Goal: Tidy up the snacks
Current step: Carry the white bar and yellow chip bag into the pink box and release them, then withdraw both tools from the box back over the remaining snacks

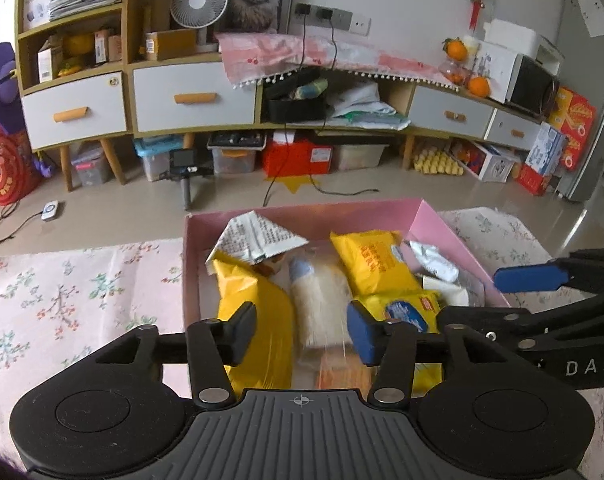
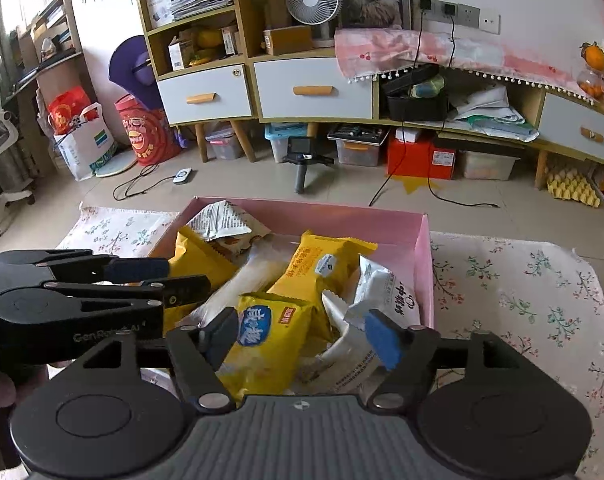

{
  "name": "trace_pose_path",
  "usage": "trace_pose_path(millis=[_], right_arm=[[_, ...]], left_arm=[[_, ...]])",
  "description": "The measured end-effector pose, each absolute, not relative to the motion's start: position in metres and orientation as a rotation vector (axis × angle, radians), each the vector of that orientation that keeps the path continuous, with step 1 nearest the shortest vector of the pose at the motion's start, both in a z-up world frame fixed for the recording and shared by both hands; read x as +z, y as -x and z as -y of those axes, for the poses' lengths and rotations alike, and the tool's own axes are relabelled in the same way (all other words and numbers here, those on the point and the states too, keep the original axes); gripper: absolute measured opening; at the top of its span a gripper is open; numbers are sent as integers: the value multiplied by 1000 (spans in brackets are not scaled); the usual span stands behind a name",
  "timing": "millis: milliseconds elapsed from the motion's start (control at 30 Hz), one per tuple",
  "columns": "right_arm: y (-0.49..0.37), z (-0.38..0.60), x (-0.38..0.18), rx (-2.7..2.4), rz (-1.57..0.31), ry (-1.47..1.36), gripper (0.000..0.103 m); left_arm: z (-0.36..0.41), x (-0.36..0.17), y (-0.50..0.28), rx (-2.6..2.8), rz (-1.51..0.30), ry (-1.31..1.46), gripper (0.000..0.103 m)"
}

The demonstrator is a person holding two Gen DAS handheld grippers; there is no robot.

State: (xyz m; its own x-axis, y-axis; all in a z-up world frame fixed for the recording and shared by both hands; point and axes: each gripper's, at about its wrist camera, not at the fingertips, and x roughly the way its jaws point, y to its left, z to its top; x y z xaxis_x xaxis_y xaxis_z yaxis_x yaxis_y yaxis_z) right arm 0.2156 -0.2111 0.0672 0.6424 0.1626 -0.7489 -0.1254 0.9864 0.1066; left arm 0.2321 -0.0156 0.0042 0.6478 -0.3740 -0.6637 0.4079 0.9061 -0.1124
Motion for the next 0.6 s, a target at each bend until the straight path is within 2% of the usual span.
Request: trace_pose_path(millis=[367, 600], right_arm=[[-191, 212, 84, 137, -883, -27, 69], [-167, 211, 94, 130, -880, -37, 78]], left_arm=[[6, 21, -201, -405, -785, -95, 78], [0, 22, -176, -369, -830, -152, 88]])
